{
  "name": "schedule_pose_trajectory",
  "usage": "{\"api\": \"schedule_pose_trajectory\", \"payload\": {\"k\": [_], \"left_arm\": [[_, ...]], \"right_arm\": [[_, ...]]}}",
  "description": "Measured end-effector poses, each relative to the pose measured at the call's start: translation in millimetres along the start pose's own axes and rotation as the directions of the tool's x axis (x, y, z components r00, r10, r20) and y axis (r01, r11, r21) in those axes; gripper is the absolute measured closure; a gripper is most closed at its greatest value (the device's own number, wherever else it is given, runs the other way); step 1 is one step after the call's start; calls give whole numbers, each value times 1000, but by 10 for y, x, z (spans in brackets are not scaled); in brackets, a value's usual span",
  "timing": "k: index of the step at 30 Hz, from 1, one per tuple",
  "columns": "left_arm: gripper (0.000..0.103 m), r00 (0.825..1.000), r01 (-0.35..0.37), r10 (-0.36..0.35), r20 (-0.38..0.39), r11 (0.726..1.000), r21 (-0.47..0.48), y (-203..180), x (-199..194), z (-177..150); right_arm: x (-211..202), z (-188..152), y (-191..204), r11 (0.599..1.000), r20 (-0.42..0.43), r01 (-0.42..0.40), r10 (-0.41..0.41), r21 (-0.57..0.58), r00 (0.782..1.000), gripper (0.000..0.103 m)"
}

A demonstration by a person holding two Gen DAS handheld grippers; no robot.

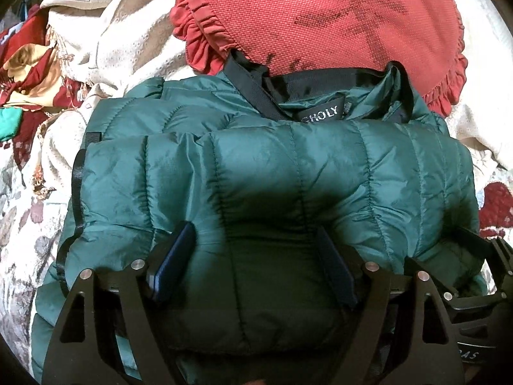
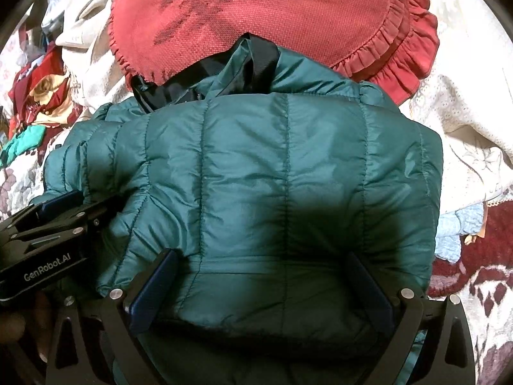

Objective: Fold large clothes

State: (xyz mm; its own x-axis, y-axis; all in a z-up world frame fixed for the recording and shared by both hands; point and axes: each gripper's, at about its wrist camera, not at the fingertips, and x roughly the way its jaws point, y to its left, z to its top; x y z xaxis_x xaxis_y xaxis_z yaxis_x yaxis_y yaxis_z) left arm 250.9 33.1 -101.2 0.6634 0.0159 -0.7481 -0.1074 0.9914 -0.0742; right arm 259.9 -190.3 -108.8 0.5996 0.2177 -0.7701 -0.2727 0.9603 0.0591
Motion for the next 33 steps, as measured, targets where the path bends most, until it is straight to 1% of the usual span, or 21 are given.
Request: {"api": "schedule_pose_trajectory", "payload": {"k": [3,13,23,33], "left_arm": [[23,1000,-14,13,4,1000,12,-19,3,-9],[22,1000,-8,8,8,1000,8,-8,3,-12],[22,1000,-17,17,7,1000,14,-17,9,-12],[22,1000,-20,20,8,1000,16,-28,15,-12]], "right_arm": [[-7,-4,-3,1000,1,8,-8,-5,1000,0],[-10,0,18,1000,4,24,-23,-14,1000,0],[11,8,14,1000,-8,10,-10,-5,1000,0],[10,4,7,1000,-10,13,-13,-3,1000,0]]}}
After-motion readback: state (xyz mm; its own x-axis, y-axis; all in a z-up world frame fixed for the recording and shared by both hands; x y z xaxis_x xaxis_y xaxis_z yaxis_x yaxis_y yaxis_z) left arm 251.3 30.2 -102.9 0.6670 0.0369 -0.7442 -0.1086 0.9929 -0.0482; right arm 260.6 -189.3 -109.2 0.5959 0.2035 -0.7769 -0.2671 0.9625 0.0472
